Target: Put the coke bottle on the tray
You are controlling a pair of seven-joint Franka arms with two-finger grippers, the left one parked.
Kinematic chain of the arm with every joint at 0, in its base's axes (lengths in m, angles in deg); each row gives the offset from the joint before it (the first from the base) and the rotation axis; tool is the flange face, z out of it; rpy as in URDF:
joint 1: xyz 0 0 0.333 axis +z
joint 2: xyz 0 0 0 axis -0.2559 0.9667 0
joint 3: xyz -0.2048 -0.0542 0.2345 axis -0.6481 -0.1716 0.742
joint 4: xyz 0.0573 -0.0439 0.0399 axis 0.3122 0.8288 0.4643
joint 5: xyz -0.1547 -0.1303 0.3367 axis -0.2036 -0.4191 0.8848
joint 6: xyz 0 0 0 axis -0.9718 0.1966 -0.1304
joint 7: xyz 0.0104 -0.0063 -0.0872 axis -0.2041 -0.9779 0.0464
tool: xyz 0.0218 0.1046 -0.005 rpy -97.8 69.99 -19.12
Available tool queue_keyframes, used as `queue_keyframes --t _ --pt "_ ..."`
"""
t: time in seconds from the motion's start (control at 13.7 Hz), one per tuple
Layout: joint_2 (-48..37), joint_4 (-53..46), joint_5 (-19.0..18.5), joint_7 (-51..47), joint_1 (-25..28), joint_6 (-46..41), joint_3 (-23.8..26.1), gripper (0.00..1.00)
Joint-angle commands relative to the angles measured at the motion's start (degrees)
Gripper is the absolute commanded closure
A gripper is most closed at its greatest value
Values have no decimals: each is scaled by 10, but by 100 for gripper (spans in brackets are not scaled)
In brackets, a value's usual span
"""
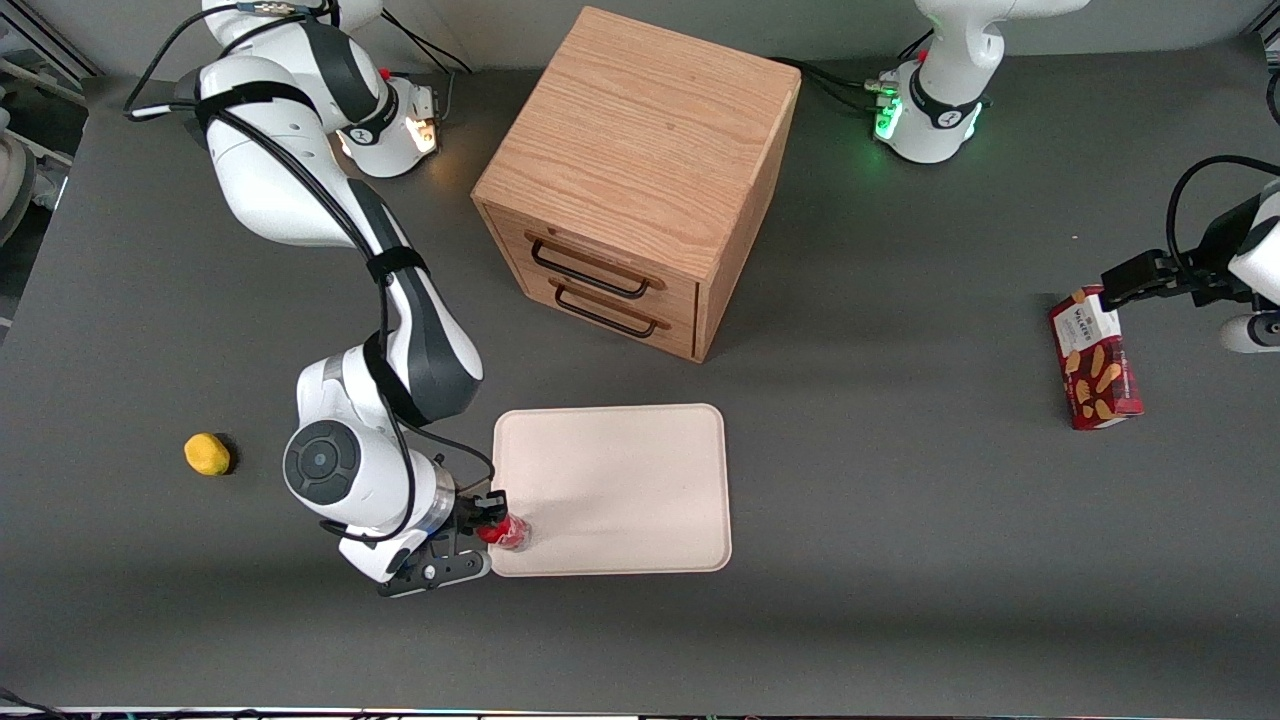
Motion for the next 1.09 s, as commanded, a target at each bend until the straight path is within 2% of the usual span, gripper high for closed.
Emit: queue_keyframes --t 0.0,0.36,0.88,1.02 --pt "3 2 -6 -20 3 30 1 0" --pt "-19 13 -6 -23 1 23 1 0" --pt "-351 376 3 -12 -55 17 -6 0" --pt "-453 480 21 -22 -59 17 -33 0"
